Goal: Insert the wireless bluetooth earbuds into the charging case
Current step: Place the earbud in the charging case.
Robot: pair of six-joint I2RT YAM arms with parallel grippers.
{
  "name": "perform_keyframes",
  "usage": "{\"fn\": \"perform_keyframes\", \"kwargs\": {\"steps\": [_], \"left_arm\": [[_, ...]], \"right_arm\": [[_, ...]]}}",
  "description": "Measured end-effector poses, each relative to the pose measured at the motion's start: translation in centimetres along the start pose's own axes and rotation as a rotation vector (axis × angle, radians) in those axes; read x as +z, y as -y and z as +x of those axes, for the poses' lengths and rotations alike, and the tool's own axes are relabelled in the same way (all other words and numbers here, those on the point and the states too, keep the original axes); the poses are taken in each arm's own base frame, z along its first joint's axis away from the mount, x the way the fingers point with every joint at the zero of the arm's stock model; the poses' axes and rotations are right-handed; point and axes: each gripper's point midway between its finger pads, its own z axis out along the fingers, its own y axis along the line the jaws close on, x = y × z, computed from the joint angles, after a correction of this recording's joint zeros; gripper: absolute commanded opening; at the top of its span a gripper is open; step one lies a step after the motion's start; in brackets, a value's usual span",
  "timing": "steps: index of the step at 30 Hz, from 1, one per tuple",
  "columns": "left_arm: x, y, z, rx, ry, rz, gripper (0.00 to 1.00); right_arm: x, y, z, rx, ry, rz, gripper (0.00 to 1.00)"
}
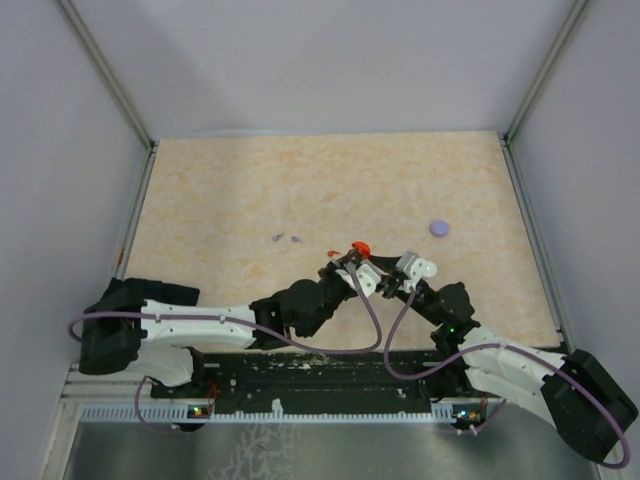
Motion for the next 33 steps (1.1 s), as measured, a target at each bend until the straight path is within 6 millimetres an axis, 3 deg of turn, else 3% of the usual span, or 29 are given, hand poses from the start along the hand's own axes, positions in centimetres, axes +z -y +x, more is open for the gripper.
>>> {"fn": "perform_keyframes", "kwargs": {"steps": [12,33], "left_arm": [[0.2,-0.6,0.5,0.038,-0.014,-0.051,0.2],[-0.2,0.7,0.9,0.118,-0.031,-0.038,0.22]], "right_arm": [[0.0,0.0,-0.3,0.006,0.01,0.001,0.0],[-0.1,-0.1,0.1,0.02,-0.009,-0.002,0.0]]}}
